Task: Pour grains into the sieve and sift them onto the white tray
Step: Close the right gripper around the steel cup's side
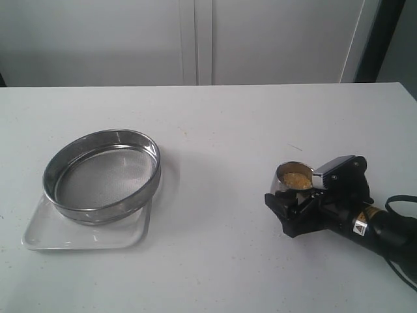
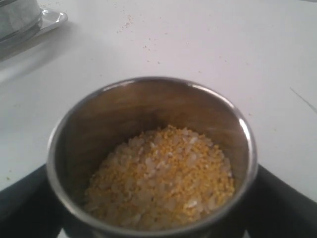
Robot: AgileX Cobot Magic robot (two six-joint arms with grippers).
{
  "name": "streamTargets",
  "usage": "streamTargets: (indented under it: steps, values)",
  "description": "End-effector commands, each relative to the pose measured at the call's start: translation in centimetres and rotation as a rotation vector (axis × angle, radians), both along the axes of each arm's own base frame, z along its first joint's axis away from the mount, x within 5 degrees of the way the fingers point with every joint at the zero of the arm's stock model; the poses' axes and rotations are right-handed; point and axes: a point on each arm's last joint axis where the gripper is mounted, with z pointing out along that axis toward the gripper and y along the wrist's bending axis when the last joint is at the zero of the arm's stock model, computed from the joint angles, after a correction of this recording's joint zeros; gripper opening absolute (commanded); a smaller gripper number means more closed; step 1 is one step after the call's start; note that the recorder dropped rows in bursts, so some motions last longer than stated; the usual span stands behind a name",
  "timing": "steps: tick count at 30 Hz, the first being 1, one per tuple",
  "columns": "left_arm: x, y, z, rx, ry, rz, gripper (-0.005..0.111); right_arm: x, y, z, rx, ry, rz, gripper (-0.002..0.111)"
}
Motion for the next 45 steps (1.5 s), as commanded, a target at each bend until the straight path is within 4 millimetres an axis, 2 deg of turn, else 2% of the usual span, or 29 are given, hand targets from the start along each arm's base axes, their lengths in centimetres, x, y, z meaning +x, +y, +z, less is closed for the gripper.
streamTargets:
  steps: [1,6,11,14,45]
  values:
    - [-0.01,-0.02,-0.1,-0.007,-0.001,0.0,0.0,0.1,0.16,0.22,0.024,-0.019,0.012,0.061]
    - [-0.01,-0.02,-0.1,-0.007,-0.001,0.0,0.0,0.09,0.13,0.15,0.021,-0.013,0.009,0.033]
    - [-0.01,-0.02,-0.1,-0.007,-0.001,0.0,0.0,0.09,0.11,0.1,0.045,0.013,-0.005,0.017]
    - [-0.01,-0.02,-0.1,-0.007,-0.001,0.0,0.0,0.09,0.1,0.08,0.044,0.015,-0.005,0.0]
    - [-0.01,-0.02,-0.1,-0.007,-0.001,0.0,0.0,0.08,0.22,0.33,0.057,0.0,0.006,0.0]
